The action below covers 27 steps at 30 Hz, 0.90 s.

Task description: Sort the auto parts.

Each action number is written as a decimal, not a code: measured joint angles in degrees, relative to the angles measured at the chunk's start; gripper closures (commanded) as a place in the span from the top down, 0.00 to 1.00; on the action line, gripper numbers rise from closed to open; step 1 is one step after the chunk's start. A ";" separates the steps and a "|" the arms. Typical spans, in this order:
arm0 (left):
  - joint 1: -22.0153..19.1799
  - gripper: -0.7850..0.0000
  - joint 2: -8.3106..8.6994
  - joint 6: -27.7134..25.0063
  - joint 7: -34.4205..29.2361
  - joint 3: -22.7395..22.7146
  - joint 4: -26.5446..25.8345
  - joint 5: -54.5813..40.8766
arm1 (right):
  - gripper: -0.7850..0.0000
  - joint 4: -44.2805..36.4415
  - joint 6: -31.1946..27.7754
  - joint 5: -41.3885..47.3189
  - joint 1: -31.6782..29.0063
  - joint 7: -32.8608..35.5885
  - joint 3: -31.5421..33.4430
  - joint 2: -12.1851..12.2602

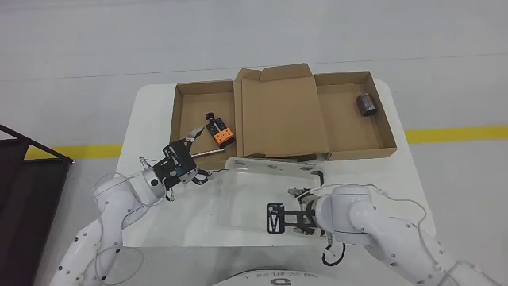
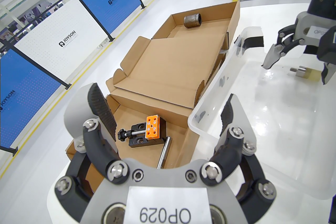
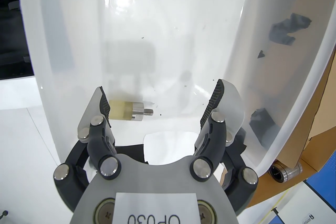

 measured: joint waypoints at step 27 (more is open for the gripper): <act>0.00 1.00 0.00 0.00 0.00 0.00 0.00 0.00 | 1.00 3.88 6.65 6.09 3.89 1.15 3.00 1.08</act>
